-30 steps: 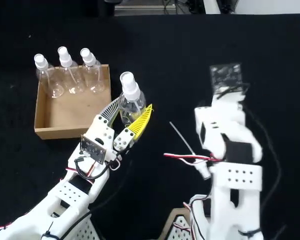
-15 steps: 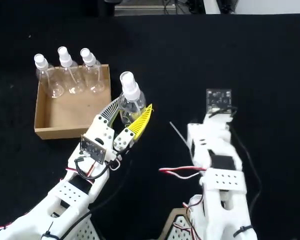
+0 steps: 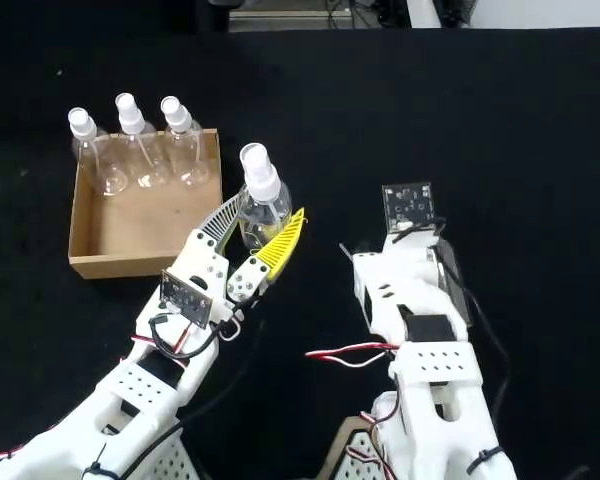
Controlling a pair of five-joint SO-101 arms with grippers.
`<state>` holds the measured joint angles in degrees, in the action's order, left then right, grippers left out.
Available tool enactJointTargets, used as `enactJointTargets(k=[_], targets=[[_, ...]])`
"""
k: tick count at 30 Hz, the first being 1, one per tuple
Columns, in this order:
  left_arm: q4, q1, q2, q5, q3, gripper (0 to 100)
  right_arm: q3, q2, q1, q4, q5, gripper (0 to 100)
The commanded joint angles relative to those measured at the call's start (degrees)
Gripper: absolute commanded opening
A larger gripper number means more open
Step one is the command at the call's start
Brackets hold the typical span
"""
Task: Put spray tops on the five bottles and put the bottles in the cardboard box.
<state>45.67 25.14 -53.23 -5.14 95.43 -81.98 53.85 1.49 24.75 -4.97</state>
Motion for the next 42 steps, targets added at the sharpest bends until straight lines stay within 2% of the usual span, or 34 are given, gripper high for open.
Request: enactJointTargets(k=[1,12,21,28,34,39,42], targets=[[-0.4,0.0,-0.3,0.6,1.3,3,0.5,1.2,0.5,-1.5,-0.2,8.2],[-0.4,-0.7,-0.3,0.3,1.3,3,0.6,1.2,0.8,-1.6,-0.2,8.2],[-0.3,-16.0,-0.4,0.5,1.3,3,0.5,1.1,0.5,-1.6,-0.2,8.2],[-0.3,-22.8,-0.4,0.4,1.3,3,0.5,1.1,0.5,-1.6,-0.2,8.2],[-0.4,-21.3,-0.3,0.6,1.3,3,0.5,1.1,0.5,-1.6,-0.2,8.2],[-9.5,-18.2,-0.9,0.4,1.3,3,0.5,1.1,0.5,-1.6,-0.2,8.2],[-10.0,-18.6,-1.0,0.4,1.3,3,0.5,1.1,0.5,-1.6,-0.2,8.2]])
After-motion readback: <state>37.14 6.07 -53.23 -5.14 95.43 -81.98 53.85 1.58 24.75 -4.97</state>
